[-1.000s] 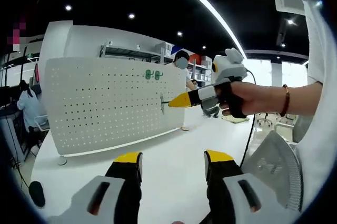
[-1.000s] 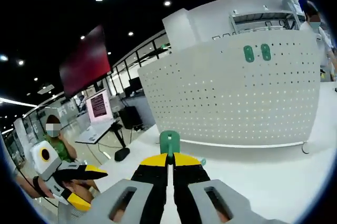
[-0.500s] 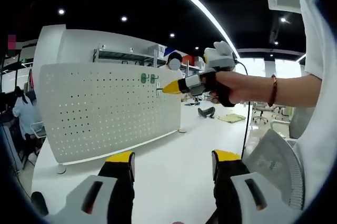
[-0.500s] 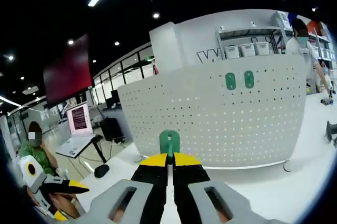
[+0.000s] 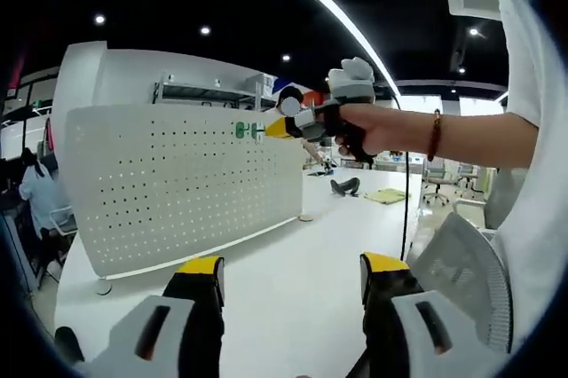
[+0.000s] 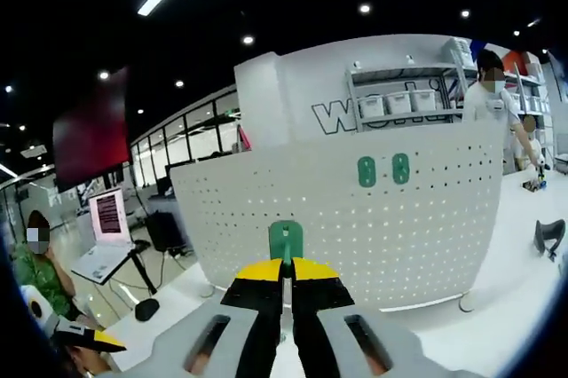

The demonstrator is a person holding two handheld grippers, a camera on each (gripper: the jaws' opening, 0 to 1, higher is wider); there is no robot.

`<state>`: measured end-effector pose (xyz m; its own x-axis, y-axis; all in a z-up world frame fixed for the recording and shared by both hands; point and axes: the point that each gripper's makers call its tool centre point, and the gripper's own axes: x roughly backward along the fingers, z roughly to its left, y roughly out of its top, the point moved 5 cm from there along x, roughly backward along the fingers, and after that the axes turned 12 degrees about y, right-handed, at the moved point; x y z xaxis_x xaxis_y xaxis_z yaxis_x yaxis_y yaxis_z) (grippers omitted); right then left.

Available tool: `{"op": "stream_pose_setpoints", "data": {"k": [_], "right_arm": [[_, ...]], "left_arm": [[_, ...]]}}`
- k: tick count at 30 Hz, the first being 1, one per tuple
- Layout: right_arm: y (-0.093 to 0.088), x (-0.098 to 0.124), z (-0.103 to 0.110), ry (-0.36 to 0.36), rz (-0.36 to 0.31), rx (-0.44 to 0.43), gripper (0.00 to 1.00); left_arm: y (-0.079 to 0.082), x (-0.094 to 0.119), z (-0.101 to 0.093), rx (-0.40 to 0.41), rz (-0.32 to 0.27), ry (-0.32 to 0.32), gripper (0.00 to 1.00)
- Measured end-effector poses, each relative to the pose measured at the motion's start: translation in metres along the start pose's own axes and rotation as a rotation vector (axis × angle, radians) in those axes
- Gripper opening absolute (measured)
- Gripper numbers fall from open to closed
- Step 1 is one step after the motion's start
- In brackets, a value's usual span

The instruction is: Insert the hook assembly into the mounting plate slot until the hook locks in place.

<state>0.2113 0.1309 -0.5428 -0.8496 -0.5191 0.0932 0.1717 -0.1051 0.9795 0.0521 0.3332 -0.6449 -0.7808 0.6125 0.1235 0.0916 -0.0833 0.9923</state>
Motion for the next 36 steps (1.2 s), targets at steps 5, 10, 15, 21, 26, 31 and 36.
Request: {"op": "stream_pose_setpoints", "data": {"k": [5,10,15,21,26,31,36], "right_arm": [[0.008,-0.006,-0.004,-0.029,-0.015,0.013,0.01],[0.012,-0.010,-0.006,-0.056,-0.012,0.040,0.01],[0.013,-0.014,-0.010,-0.079,-0.010,0.040,0.01],[0.018,-0.021,-0.015,-0.106,-0.028,0.040,0.01],[0.025,-0.029,-0.021,-0.116,-0.031,0.043,0.01],[0.031,-0.036,-0.029,-0.141,-0.040,0.054,0.01],[0.033,-0.042,-0.034,-0.155,-0.042,0.061,0.01]], "left_arm": [[0.000,0.001,0.000,-0.007,0.001,-0.008,0.64],[-0.001,0.002,0.000,-0.004,0.003,-0.017,0.64],[0.000,0.002,0.002,-0.007,0.006,-0.026,0.64],[0.002,0.004,0.007,-0.015,-0.007,-0.013,0.63],[0.003,0.005,0.009,-0.012,-0.013,0.005,0.68],[0.001,0.004,0.008,-0.017,0.000,-0.004,0.71],[-0.002,0.001,0.007,-0.016,0.016,-0.018,0.72]]}}
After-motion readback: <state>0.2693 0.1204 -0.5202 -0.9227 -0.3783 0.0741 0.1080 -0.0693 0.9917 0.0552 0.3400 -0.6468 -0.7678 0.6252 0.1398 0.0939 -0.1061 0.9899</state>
